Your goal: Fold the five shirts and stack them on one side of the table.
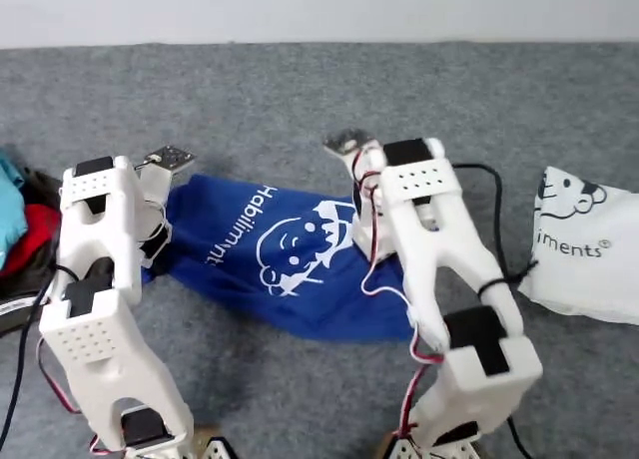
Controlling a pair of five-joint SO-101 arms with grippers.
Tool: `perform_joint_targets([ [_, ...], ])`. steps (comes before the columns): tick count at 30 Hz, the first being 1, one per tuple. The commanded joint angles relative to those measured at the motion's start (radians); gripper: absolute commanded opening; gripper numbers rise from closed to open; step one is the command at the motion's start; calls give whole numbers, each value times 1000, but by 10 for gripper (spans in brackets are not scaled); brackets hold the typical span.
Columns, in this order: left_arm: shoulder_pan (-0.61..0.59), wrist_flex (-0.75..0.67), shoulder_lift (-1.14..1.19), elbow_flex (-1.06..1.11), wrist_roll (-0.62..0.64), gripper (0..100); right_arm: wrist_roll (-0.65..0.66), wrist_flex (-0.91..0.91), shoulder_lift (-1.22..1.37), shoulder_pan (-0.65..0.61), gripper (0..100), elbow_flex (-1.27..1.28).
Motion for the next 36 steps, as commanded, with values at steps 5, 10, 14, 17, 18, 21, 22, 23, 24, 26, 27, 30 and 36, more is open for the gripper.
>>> perform_joint_targets([
  [5, 20, 46, -186, -51, 58, 14, 78, 104, -225, 101, 10, -206],
  [10, 95, 81, -454, -53, 91, 14, 138, 119, -318, 209, 10, -295],
  [14, 138, 58, -620, -56, 135, 14, 190, 111, -395, 263, 10, -387],
  [17, 146, 17, -715, -56, 175, 14, 221, 108, -435, 286, 10, -470],
  [18, 146, -5, -746, -58, 184, 14, 230, 107, -446, 294, 10, -497],
  [21, 146, -74, -839, -58, 206, 14, 252, 79, -472, 314, 10, -592],
  [22, 146, -104, -873, -58, 209, 14, 256, 62, -476, 323, 10, -626],
  [23, 146, -140, -904, -58, 209, 14, 264, 41, -483, 332, 10, -660],
  [24, 146, -176, -934, -58, 209, 14, 272, 19, -489, 338, 10, -690],
  [26, 147, -259, -994, -58, 209, 14, 293, -19, -496, 344, 10, -753],
  [27, 147, -301, -1023, -58, 209, 14, 307, -38, -496, 344, 10, -783],
  [30, 147, -410, -1092, -58, 206, 14, 339, -74, -496, 344, 10, -884],
  [36, 149, -493, -1185, -71, 199, 14, 408, -151, -496, 354, 10, -1025],
])
